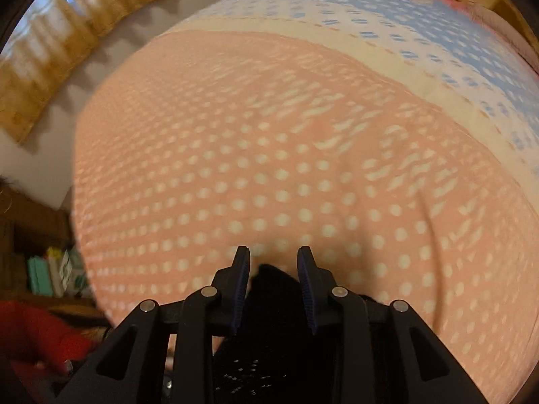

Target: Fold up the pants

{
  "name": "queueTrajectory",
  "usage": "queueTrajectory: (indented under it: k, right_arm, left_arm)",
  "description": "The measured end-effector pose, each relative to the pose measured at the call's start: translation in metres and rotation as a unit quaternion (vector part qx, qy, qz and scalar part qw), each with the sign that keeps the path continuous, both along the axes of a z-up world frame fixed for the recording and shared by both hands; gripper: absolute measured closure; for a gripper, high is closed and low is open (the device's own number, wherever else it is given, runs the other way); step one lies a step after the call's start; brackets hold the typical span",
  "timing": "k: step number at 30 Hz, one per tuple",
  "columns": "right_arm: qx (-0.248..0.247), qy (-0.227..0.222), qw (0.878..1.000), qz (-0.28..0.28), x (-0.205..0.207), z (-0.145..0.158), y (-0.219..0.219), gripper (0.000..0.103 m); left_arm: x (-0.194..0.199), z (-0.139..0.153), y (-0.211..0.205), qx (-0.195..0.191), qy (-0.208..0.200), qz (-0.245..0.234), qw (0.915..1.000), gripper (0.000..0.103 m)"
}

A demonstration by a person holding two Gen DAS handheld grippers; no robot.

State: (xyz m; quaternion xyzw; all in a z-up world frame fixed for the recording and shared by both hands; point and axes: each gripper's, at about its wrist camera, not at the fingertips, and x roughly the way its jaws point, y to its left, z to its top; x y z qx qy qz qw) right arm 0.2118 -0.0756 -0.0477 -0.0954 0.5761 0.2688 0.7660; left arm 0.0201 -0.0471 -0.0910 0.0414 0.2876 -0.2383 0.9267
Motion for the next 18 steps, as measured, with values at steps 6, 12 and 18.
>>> queueTrajectory:
  k: [6,12,18]
  right_arm:
    - [-0.086,0.017,0.993,0.081,-0.005,-0.025,0.022,0.075]
    - [-0.148,-0.007,0.985,0.089,-0.020,-0.019,0.020,0.090]
    - [-0.102,0.008,0.995,-0.013,0.011,-0.043,0.009,0.100]
  left_arm:
    - [-0.008,0.008,-0.011,0.023,-0.016,-0.009,0.9996,0.083]
    - [-0.018,0.008,-0.027,0.065,-0.047,-0.017,0.9966,0.084]
    - [-0.025,0.010,-0.035,0.098,-0.061,-0.013,0.9932,0.084]
